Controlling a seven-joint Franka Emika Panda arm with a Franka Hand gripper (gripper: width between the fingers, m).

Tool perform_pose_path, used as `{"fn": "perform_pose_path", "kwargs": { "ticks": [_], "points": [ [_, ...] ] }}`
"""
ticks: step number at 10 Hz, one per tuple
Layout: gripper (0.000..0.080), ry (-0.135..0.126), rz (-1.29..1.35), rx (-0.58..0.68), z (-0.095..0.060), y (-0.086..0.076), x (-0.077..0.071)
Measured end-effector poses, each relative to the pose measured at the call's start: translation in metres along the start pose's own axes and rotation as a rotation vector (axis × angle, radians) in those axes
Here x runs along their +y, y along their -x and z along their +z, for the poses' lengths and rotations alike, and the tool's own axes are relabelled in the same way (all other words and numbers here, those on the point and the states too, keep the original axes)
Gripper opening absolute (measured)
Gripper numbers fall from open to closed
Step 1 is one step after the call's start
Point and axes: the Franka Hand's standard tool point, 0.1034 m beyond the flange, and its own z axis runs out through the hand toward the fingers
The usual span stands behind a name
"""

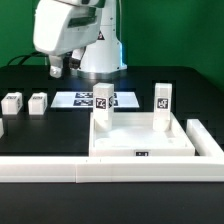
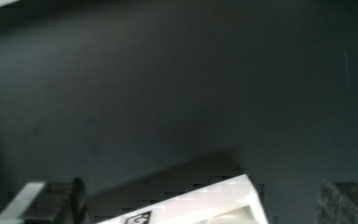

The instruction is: Assemble square table

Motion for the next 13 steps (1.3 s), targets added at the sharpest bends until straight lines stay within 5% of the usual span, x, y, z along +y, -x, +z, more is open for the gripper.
{"fn": "perform_pose_path", "kwargs": {
  "ticks": [5,11,13],
  "points": [
    [0.0649,-0.009,0.308,0.009,0.001,-0.005,-0.003],
    [0.0649,-0.087,0.83,-0.021,0.029,0.045,-0.017],
    [0.0649,-0.102,0.969,-0.014,0.031,0.045,-0.019]
  ]
}}
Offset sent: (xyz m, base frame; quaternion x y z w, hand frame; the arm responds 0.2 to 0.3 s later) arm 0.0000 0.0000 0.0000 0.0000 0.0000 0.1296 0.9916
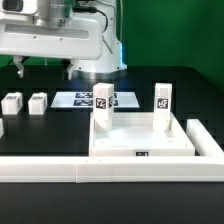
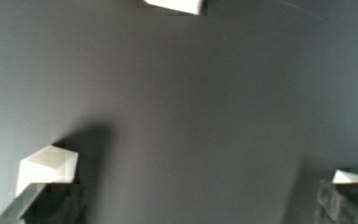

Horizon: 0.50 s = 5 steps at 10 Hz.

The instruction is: Assemble square table

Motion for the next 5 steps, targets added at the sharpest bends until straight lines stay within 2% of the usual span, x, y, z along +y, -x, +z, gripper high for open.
{"fn": "perform_pose_path", "kwargs": {
  "ticks": [3,4,5],
  "points": [
    [0.0649,-0.014,-0.011,-0.003,0.0,0.0,-0.003],
    [0.0649,-0.053,-0.008,-0.017,0.004,0.008,0.003],
    [0.0649,-0.08,0.004,-0.025,0.013,0.021,0.005]
  ]
}}
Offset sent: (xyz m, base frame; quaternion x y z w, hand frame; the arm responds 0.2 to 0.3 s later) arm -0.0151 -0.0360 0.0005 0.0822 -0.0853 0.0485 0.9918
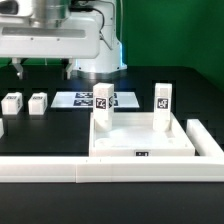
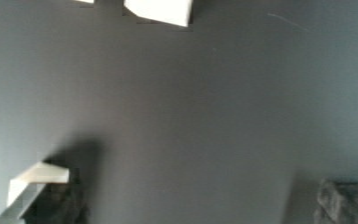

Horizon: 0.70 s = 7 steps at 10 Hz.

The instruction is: Assemble square table

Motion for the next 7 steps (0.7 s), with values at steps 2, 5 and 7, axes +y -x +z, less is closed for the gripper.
{"fn": "perform_pose_path", "kwargs": {
  "ticks": [2,5,7],
  "points": [
    [0.0649,-0.039,0.042,-0.032,0.013,0.018,-0.001],
    [0.0649,-0.046,0.043,-0.056,0.019,0.022,-0.003],
    [0.0649,-0.05,0.036,-0.07,0.019,0.023,-0.005]
  ]
}}
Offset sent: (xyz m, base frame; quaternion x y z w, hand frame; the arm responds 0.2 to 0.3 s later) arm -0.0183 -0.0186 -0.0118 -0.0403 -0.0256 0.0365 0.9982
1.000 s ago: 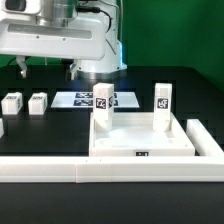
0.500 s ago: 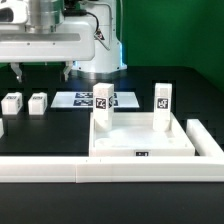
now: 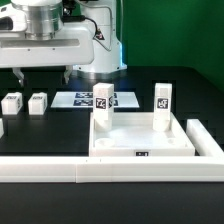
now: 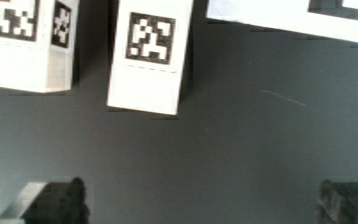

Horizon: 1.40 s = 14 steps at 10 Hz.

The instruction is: Assemble square table

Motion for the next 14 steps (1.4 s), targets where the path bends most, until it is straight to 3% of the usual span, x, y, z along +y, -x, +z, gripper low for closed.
{"fn": "perform_pose_path", "kwargs": {
  "ticks": [3,7,9,12,13,14],
  "points": [
    [0.0649,-0.012,-0.004,-0.179,0.006,0.004,0.003],
    [0.0649,-0.051,-0.022,-0.372,0.009,0.005,-0.001],
    [0.0649,-0.052,-0.037,-0.361,0.01,0.001,-0.002],
    [0.0649,-0.031,0.05,-0.373,0.016,0.012,0.01],
    [0.0649,0.002,0.074,-0.385,0.017,0.015,0.01],
    [0.0649,0.005,0.072,-0.387,0.019,0.016,0.009]
  ]
}}
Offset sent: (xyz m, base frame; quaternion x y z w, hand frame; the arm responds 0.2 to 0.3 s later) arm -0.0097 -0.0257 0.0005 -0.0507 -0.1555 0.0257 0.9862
